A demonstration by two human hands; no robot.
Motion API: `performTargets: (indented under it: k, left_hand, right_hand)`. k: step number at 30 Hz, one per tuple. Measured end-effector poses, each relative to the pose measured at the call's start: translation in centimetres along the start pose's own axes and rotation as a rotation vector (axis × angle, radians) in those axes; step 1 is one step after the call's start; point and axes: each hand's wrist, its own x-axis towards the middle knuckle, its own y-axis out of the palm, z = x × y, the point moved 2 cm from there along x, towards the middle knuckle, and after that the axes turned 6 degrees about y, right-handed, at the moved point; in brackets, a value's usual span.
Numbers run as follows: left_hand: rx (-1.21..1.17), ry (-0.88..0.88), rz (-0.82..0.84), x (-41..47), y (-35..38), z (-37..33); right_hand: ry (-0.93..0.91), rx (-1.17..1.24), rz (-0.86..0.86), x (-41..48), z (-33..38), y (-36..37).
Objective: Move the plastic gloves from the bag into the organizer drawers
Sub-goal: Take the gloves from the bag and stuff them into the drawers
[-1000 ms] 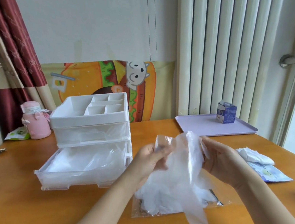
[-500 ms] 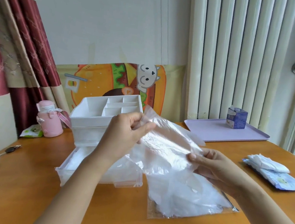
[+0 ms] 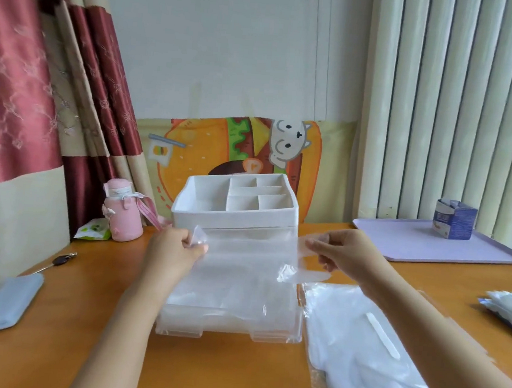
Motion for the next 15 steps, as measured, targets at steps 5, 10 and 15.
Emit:
performTargets:
  k: [5, 10, 15]
  left_hand:
    - [0.141, -0.113, 0.083, 0.0, -0.1, 1.5]
    - [0.219, -0.169, 0.206, -0.3, 0.1, 0.4]
    - [0.311, -0.19, 0.228, -0.3, 0.5, 0.7]
  right_hand:
    - [-0.078, -0.47, -0.239, 0.3, 0.2, 2.6]
    - [-0.417, -0.607, -0.126, -2.6, 3.1, 6.6]
    - [-0.222, -0.766, 0.342, -2.2, 2.9, 9.8]
